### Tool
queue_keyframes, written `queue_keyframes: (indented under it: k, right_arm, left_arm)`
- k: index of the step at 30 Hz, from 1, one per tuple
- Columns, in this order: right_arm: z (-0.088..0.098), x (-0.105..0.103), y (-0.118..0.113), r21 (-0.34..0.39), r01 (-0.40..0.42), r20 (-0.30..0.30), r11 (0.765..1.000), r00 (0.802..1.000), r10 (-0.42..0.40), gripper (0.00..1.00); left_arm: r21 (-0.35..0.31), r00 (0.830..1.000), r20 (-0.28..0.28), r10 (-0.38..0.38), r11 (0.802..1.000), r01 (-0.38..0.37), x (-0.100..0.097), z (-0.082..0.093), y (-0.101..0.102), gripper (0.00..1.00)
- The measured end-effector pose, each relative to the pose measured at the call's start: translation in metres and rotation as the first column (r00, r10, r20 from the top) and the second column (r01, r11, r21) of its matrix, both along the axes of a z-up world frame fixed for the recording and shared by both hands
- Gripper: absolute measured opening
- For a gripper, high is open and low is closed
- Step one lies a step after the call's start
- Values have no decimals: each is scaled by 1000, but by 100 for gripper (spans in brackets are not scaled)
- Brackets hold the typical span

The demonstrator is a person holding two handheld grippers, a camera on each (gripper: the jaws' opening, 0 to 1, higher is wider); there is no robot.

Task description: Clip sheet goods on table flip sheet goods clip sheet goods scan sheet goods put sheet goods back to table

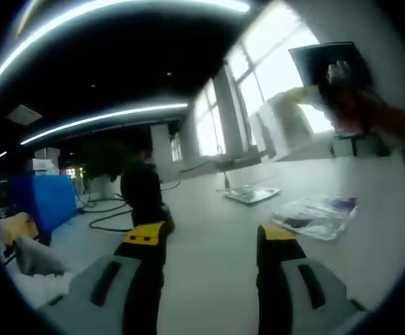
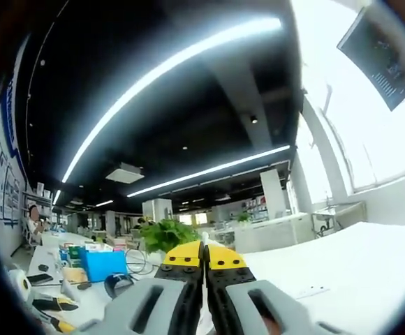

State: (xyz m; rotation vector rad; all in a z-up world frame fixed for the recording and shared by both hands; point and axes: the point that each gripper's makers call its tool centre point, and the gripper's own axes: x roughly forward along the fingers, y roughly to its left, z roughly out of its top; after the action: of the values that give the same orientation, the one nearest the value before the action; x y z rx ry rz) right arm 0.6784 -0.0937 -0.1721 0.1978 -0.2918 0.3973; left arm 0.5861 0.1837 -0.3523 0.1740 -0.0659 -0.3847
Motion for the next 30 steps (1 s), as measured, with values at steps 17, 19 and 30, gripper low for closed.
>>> queue_keyframes:
  k: [17, 19, 30]
  right_arm:
    - [9, 24, 3, 40, 54, 3, 998, 999, -54, 0]
    - [8, 28, 5, 59, 55, -5, 997, 998, -55, 0]
    - [9, 41, 36, 57, 60, -5, 997, 998, -60, 0]
  left_arm:
    - [8, 1000, -2, 4, 1000, -4, -1, -1, 0, 45]
    - [11, 1000, -2, 4, 1000, -4, -1, -1, 1, 45]
    - [6, 1000, -2, 8, 1000, -8, 0, 0, 3, 45]
